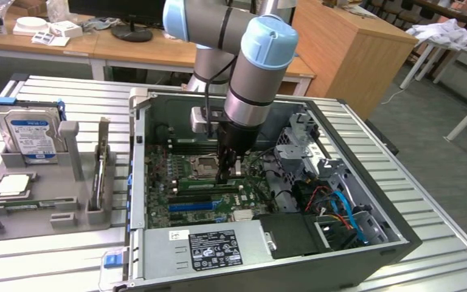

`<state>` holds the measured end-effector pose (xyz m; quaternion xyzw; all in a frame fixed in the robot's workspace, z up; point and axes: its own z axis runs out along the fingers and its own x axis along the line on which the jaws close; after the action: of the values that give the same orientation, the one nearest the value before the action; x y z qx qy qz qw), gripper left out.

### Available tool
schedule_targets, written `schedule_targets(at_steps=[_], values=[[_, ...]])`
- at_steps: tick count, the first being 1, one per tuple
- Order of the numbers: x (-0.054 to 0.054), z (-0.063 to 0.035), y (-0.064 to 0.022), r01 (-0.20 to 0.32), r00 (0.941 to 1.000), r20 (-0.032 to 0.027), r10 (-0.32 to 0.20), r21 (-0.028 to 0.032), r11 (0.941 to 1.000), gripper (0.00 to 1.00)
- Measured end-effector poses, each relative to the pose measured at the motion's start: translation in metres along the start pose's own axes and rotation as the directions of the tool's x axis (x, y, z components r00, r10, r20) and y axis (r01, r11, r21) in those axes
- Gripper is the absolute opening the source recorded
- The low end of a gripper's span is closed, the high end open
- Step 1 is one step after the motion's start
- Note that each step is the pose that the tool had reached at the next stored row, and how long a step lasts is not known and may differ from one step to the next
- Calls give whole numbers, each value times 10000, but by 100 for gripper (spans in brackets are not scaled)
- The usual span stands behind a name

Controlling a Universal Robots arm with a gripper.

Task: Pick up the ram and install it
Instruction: 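Insert the ram into the slot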

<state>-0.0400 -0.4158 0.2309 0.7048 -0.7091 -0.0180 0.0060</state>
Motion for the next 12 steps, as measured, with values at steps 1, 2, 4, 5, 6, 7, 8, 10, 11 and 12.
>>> schedule_targets(at_steps=[1,2,4,5,6,7,8,10,11,12], values=[[0,0,0,0,10000,0,0,0,10000,12],[-1,1,0,0,10000,1,0,1,10000,12],[-5,1,-1,2,10000,2,-2,2,10000,12],[-6,0,-1,1,10000,0,-1,0,10000,12],[-6,0,0,0,10000,-1,0,0,10000,12],[-7,0,0,0,10000,0,0,0,10000,12],[-7,0,0,0,10000,0,0,0,10000,12],[-7,1,0,0,10000,-1,0,0,10000,12],[-7,5,0,1,10000,1,-1,1,10000,12],[-7,8,0,1,10000,2,-1,1,10000,12]])
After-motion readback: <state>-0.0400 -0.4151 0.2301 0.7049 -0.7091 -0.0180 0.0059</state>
